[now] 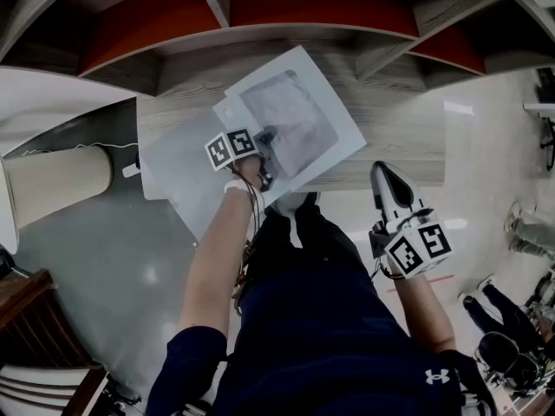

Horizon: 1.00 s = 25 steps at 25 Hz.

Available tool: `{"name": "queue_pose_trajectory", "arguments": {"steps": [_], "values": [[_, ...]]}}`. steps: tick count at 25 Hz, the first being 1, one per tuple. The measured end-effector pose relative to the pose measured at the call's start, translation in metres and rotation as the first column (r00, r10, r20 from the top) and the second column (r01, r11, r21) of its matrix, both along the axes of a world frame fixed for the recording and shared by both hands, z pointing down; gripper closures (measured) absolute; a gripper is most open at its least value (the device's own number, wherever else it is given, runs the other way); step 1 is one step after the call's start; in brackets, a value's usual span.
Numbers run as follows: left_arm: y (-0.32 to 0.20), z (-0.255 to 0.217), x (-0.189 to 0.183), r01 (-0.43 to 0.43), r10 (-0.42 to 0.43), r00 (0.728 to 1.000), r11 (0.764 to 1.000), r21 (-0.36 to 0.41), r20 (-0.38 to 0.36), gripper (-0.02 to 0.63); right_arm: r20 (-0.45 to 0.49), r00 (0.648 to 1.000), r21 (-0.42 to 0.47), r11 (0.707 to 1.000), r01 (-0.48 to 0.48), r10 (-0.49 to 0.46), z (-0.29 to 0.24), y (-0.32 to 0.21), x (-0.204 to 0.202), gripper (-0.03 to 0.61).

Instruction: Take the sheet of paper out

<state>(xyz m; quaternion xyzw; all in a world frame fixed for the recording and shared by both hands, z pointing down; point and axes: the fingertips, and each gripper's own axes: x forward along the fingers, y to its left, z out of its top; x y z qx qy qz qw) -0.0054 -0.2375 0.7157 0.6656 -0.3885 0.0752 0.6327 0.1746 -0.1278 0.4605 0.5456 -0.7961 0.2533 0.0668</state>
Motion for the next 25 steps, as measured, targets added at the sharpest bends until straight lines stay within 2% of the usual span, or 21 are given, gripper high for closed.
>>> {"name": "queue_pose_trajectory", "arguments": {"steps": [8,25], "values": [[0.014,-0.005,-0.044,0.067,-0.066,0.997,0.998,-0.018,0.027,0.598,0.013,1.0,0.012,1.0,0.028,-0.028,-0.003,-0.004,-0.017,0.566],[0.054,-0.049,-0.109,0.13,-0.13,0.992,0.991,0.01,0.008,0.598,-0.012,0.998,0.075,0.995,0.061,-0.06,-0.024,-0.006,-0.049,0.566]]}}
